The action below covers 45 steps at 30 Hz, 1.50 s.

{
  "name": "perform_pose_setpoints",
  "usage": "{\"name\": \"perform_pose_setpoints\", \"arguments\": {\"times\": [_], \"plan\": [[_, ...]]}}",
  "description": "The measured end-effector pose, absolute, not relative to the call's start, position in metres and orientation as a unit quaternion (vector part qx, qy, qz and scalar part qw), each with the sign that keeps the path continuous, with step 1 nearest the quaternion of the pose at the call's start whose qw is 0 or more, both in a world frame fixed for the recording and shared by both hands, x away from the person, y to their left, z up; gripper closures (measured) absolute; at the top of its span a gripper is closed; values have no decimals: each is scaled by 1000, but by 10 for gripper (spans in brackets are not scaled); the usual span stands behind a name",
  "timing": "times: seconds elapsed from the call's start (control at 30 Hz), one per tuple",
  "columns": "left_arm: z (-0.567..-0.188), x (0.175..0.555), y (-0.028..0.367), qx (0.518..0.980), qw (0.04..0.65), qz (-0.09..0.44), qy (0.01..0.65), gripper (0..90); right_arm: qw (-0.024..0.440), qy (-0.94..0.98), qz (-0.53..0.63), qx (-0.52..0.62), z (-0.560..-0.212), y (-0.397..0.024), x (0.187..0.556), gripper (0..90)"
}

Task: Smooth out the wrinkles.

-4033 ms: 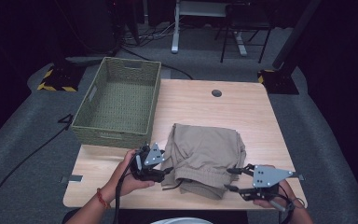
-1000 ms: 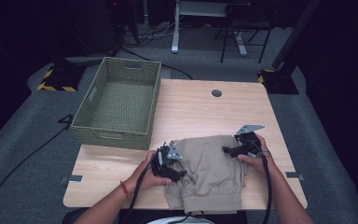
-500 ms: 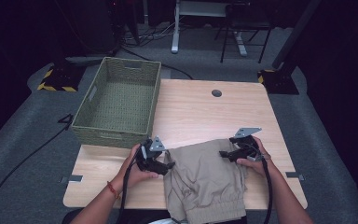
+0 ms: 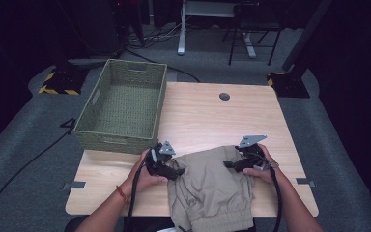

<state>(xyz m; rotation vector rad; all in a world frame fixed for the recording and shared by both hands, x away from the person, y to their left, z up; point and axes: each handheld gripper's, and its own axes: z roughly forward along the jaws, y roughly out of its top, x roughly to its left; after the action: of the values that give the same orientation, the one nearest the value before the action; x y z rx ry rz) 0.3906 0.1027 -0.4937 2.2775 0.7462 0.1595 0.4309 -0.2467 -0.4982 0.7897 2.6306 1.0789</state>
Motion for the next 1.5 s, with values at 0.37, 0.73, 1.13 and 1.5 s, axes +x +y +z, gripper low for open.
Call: {"name": "perform_pose_setpoints", "arguments": {"times": [0.37,0.73,1.13,1.5], "plan": [[-498,390,102,884,368,46,286,222,86,889,365,262,-494,-241,419,470],[-494,387,98,891,375,6,256,746,78,883,379,266,-489,-246,420,774],[-465,390,87,895,353,116,245,820,91,862,416,273,-462,-256,436,814],[-459,402,65,883,343,159,279,829,88,855,420,292,-460,-269,463,819]]}}
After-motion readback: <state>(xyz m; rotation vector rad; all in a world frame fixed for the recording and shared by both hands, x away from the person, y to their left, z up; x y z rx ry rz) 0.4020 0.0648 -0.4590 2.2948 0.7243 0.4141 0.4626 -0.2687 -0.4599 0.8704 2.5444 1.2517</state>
